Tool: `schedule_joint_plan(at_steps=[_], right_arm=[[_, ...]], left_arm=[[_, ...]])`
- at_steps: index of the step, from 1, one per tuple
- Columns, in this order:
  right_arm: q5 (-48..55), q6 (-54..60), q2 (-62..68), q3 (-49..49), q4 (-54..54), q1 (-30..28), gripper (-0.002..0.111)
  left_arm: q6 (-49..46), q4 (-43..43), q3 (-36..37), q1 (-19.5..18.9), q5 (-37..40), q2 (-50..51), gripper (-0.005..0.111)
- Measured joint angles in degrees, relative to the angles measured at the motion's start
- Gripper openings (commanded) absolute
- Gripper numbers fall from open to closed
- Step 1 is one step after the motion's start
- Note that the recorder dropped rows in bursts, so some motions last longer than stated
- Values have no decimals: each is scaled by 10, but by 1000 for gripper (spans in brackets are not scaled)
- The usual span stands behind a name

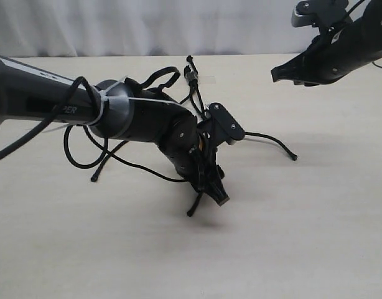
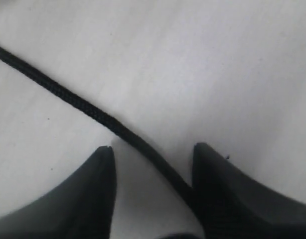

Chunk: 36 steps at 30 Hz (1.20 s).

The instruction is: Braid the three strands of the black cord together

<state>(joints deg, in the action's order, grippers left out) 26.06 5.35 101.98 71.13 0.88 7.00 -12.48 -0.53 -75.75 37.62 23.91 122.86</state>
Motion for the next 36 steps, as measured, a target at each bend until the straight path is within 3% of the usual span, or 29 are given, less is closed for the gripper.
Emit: schedule_joint_plan(at_steps=[4,12,23,27,31,33,36], right_arm=[[0,0,0,0,0,0,5],[0,0,0,0,0,0,5],[0,0,0,0,0,0,5],[-1,0,0,0,0,0,5],[-1,0,0,0,0,0,5],[-1,0,0,0,1,0,5],[-1,0,0,0,1,0,5]], left_arm=[[-3,0,0,0,7,1,0],[-7,41,0,-12,43,-35,0],[17,81,-4,-175,66,-75,0],[17,55,-4,-211,75,-74,0],[-6,5,-4,-205,82,-74,0],[-17,-4,-4,-184,83,-74,1],[-22,-12,-4,-140,83,-74,13]])
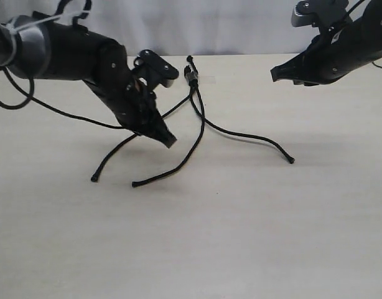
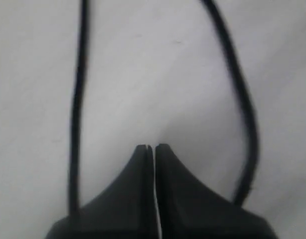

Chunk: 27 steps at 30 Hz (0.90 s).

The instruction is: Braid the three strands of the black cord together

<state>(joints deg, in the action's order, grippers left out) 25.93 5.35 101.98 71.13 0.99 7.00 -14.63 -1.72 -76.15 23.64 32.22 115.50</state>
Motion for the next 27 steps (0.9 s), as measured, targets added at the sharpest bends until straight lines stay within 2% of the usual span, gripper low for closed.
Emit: schedule_joint_plan(at_steps=[4,6,14,16,21,27], right_arm=[[0,0,0,0,0,0,5],[0,0,0,0,0,0,5],[0,0,0,0,0,0,5],[0,0,0,0,0,0,5],[0,0,0,0,0,0,5],[0,0,0,0,0,0,5]], left_arm=[[2,-6,0,51,-2,4,38],[10,-6,0,64,-5,12,44],[25,-6,0,66,-24,70,45],[27,-6,0,65,-32,74,37],[27,-6,0,65,-30,74,1],[27,14,0,64,-15,70,0]])
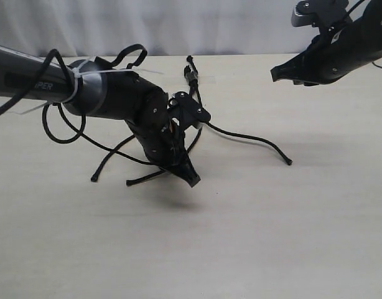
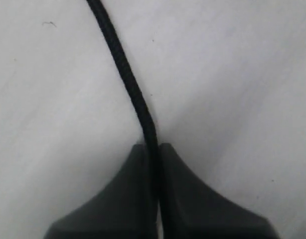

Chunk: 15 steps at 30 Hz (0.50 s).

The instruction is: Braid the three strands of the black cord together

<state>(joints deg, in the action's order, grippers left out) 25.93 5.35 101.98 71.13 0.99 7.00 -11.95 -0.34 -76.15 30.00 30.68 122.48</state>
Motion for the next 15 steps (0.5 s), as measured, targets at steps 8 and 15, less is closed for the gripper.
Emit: schedule_joint_plan(at_steps=[8,15], right_arm=[[0,0,0,0,0,0,5],[0,0,0,0,0,0,5]], left_arm=[[23,65,0,-71,2,-56,0],[27,75,0,-150,-44,-35,0]])
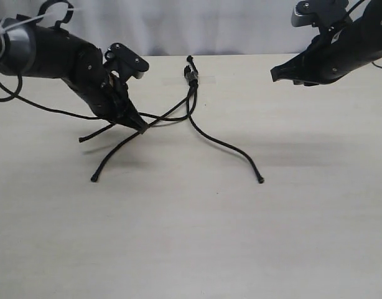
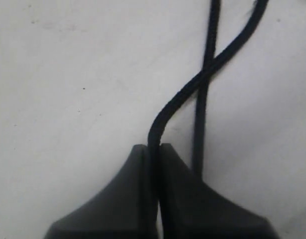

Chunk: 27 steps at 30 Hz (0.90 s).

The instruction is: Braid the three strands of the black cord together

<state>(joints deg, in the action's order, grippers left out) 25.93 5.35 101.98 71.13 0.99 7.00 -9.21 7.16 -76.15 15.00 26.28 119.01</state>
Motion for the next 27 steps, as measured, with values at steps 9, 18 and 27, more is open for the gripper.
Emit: schedule_joint_plan(at_steps=[9,18,27], right_arm=[[0,0,0,0,0,0,5],[-1,0,0,0,0,0,5],[-1,0,0,0,0,0,5]], left_arm=[[0,0,-2,-9,-5,51,0],[-236,-277,-56,144,136,55,0],[-234,-299,-59,95,167,-35,0]])
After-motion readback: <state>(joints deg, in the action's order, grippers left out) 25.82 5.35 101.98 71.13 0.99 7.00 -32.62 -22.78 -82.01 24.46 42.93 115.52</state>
